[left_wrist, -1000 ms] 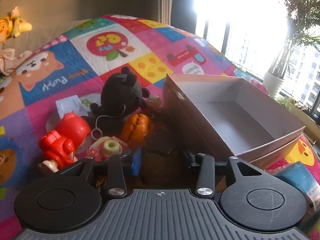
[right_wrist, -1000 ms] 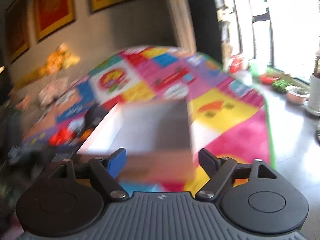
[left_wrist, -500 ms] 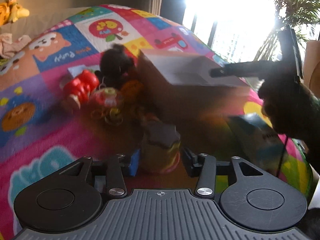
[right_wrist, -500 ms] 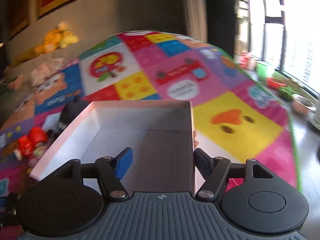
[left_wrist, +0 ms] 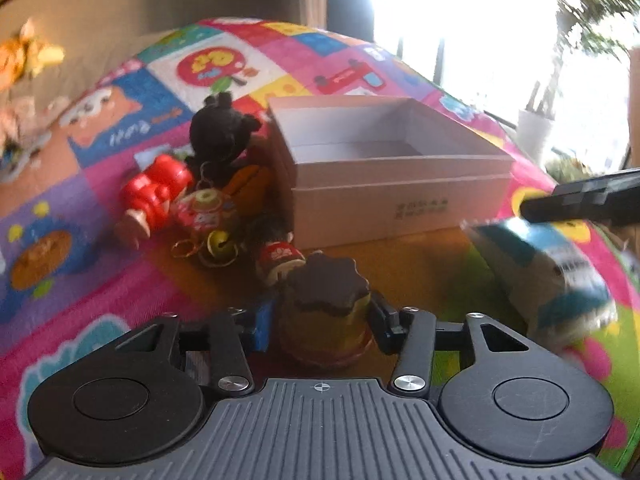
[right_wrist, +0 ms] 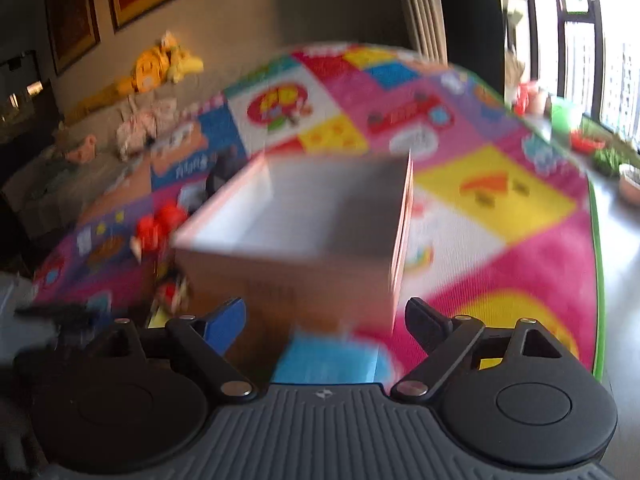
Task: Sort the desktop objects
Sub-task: 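Grasp the yellow cup toy with the left tool while the right tool holds the wipes pack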
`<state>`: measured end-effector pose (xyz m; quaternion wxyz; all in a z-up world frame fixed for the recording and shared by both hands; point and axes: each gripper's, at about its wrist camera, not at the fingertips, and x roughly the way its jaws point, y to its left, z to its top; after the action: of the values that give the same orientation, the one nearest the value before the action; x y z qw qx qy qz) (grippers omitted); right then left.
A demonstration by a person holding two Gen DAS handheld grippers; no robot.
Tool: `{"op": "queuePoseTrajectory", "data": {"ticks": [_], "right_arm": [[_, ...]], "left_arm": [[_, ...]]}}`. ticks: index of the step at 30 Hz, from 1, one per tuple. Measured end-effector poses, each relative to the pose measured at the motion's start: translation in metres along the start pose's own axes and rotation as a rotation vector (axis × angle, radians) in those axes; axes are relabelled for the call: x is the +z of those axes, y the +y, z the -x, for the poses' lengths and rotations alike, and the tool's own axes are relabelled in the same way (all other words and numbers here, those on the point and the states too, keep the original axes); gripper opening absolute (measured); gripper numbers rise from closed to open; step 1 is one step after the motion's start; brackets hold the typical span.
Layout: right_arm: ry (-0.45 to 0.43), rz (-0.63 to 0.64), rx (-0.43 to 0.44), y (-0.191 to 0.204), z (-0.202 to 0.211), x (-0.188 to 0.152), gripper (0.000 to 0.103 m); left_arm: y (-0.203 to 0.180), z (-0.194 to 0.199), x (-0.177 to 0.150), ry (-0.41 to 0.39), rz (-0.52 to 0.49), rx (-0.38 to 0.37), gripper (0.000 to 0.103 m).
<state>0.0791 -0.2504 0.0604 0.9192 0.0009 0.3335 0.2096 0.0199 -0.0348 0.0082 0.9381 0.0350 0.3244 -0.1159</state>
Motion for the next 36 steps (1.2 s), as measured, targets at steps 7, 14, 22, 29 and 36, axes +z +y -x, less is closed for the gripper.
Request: {"op": "queuePoseTrajectory", "data": {"ticks": [7, 14, 22, 29, 36], "right_arm": [[0.09, -0.014, -0.052, 0.006, -0.015, -0.029, 0.088], [0.082, -0.004, -0.05, 0.011, -0.017, -0.031, 0.085], [0.103, 0.083, -0.048, 0.023, -0.001, -0.03, 0.051], [-0.016, 0.026, 0.055, 0.02, 0.052, -0.011, 0.05], [-0.078, 0.072, 0.061, 0.03, 0.075, -0.006, 0.05]], "left_arm": [[0.002, 0.043, -0.027, 0.049, -0.069, -0.042, 0.05], [0.005, 0.056, -0.033, 0.05, -0.049, -0.017, 0.073], [0.006, 0.072, -0.011, -0.048, -0.051, 0.024, 0.048], [0.038, 0.13, 0.03, -0.237, 0.029, 0.052, 0.042], [0.065, 0.143, 0.041, -0.271, 0.227, -0.122, 0.042]]}}
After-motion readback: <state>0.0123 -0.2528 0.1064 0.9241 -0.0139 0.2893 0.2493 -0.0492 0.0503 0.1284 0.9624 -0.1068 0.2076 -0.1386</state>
